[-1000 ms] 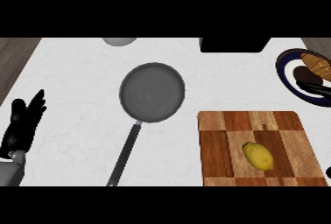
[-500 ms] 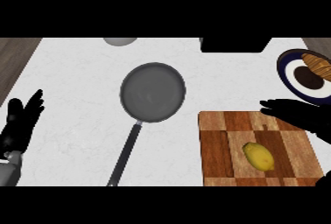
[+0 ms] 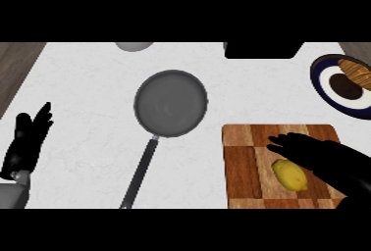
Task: Pick the lemon from the cutting board and place it in the pan
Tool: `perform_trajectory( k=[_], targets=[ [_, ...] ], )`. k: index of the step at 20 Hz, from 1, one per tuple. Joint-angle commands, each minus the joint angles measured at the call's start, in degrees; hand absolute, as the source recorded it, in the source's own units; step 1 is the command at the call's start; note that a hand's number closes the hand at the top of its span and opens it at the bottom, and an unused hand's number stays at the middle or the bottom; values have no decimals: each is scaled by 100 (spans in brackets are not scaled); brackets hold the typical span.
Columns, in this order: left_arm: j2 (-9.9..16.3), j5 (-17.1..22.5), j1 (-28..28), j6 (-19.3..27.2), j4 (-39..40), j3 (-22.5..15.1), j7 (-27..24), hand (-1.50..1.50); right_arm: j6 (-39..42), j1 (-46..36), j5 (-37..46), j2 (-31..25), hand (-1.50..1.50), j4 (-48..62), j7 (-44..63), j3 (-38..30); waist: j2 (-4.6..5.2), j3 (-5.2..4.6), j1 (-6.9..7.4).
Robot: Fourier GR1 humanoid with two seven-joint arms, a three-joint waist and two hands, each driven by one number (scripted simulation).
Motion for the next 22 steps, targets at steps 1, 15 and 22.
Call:
perform_trajectory(
  k=[1,15,22],
  targets=[
    [-257,-365,-260,233,-125,-127,372,0,-383,364,657,51,-150,329,-530,-59,1,3,-26],
    [-474,-572,86,-385,-80,498,22,0,-349,351,2075,869,-150,918,-931,-27,1,0,6],
    [-774,-900,-170,-251,-105,562,188,0,-68,271,2295,1073,-150,943,-1156,-282,0,0,-4]
  ],
)
